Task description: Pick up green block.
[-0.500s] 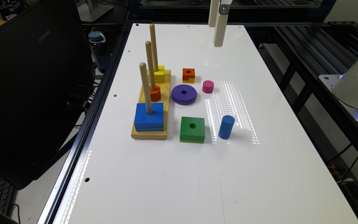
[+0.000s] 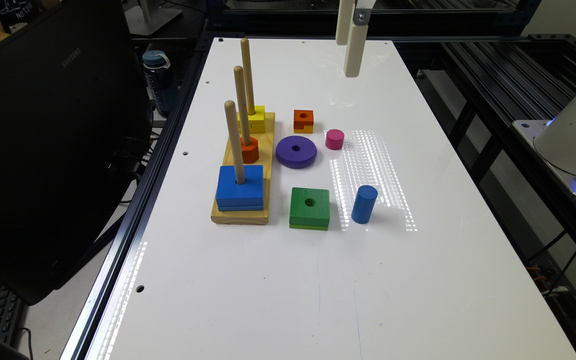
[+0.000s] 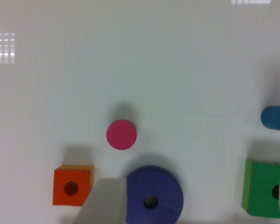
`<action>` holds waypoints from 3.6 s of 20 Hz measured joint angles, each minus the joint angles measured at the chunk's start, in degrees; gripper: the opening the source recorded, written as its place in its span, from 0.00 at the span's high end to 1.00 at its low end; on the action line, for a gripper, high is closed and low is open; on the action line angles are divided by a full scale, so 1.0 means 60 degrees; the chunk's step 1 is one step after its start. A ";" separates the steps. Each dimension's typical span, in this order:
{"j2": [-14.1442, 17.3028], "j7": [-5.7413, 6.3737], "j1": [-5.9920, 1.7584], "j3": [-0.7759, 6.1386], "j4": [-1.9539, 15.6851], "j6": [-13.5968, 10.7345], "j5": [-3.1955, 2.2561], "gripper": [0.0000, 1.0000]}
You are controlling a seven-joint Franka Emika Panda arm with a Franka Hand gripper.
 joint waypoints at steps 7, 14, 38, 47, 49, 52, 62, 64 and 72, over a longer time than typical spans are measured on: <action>0.0000 0.0000 0.0001 0.0009 0.0000 0.0000 0.0003 0.00; -0.0001 0.0535 0.0005 0.0584 0.0022 0.0002 0.0055 0.00; 0.0081 0.1307 -0.0045 0.1515 0.0269 0.0043 0.0217 0.00; 0.0337 0.1639 -0.0053 0.1851 0.0524 0.0043 0.0216 0.00; 0.0384 0.1641 -0.0054 0.1852 0.0542 0.0044 0.0216 0.00; 0.0603 0.1654 -0.0058 0.1855 0.0522 0.0204 0.0181 0.00; 0.1189 0.1764 -0.0071 0.1858 0.0395 0.0818 -0.0017 0.00; 0.1540 0.1868 -0.0071 0.1860 0.0135 0.1381 -0.0192 0.00; 0.1893 0.2087 -0.0077 0.1860 0.0100 0.1778 -0.0492 0.00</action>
